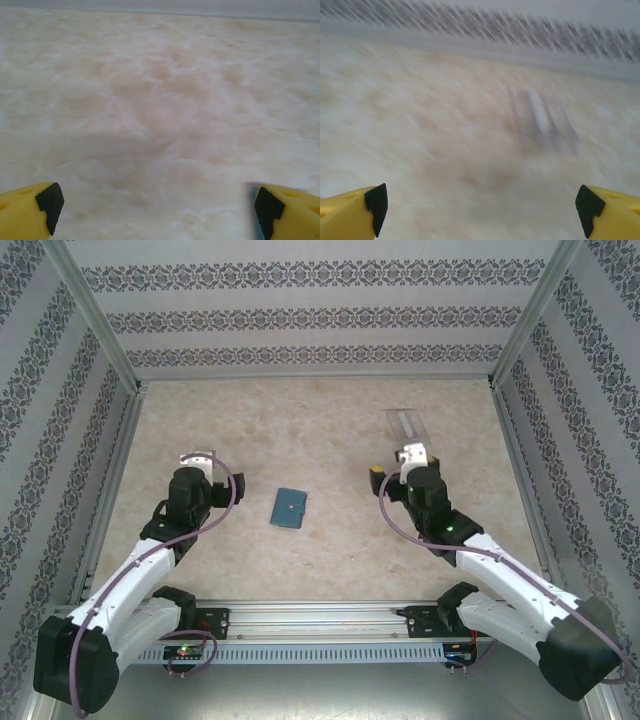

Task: Put the credit cards into the card holder
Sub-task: Reset both arms

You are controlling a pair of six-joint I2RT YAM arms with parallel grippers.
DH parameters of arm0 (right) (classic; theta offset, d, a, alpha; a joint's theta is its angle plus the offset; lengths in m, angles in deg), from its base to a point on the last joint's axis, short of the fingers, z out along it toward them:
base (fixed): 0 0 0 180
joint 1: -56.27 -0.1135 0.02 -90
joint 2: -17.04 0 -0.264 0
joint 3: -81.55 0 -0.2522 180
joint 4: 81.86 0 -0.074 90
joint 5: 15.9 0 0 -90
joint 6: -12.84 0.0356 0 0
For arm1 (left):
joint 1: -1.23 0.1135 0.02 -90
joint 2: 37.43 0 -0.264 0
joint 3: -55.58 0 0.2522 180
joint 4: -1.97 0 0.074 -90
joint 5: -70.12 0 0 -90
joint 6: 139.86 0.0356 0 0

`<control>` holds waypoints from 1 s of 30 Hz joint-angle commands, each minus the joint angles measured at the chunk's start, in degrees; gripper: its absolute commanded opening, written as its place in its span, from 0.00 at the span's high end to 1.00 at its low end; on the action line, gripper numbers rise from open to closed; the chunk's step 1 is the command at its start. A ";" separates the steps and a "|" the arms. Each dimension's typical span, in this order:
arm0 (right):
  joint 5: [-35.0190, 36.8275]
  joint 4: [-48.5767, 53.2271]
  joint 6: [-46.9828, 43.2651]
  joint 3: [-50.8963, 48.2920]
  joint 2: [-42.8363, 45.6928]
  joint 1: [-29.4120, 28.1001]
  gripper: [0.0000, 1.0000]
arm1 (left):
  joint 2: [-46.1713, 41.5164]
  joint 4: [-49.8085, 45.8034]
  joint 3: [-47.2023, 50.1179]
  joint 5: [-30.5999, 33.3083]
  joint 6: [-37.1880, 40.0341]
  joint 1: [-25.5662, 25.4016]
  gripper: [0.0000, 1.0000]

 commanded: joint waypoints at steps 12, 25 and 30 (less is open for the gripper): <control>-4.23 -33.91 -4.29 -12.53 -13.08 20.59 0.02 | 22.31 38.87 7.73 6.18 9.72 4.92 0.01; -10.38 -49.23 -3.34 -8.25 -33.57 25.48 0.02 | 35.18 43.38 2.77 -3.35 9.04 12.53 0.01; -11.74 -47.27 -2.53 -6.16 -33.27 26.38 0.02 | 37.27 48.77 4.29 -4.75 8.16 14.15 0.01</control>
